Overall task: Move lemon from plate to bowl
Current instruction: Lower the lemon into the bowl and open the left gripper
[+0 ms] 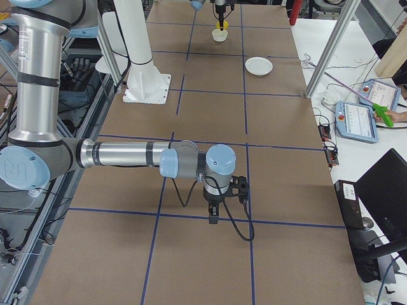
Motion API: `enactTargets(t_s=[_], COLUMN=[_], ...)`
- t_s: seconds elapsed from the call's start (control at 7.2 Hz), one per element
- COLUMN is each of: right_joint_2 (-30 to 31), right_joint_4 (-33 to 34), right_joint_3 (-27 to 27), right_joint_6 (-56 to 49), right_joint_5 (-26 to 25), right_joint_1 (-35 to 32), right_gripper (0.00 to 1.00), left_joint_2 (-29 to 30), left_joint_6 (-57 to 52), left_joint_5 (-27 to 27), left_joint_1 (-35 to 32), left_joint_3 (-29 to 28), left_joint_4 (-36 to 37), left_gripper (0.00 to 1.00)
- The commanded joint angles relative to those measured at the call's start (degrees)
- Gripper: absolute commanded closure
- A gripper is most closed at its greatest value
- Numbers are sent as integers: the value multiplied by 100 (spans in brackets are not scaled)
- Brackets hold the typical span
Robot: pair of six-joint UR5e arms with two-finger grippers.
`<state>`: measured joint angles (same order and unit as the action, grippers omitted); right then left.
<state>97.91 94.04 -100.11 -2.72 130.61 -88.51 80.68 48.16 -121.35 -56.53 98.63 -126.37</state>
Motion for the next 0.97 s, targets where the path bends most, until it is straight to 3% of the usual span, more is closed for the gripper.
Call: enactTargets(t_s=[0.0,0.28,0.42,0.56,0.83], right_joint_2=[0,0,0,0,0], right_joint_4=[0,0,0,0,0], right_joint_3=[0,0,0,0,0], right_joint_6=[0,0,0,0,0], right_joint_5=[0,0,0,0,0], right_joint_1=[0,0,0,0,0], right_gripper=[0,0,0,0,0], left_joint_2=[-9,0,18,26,27], left_joint_6=[166,238,203,159,159], left_joint_5=[-11,-29,-46,-46,-55], left_joint_1=[202,309,309,309,300], left_joint_3=[7,16,16,7,68], left_joint_4=[-37,-116,-107,-116,-107], left_gripper=[100,100,62,1,0])
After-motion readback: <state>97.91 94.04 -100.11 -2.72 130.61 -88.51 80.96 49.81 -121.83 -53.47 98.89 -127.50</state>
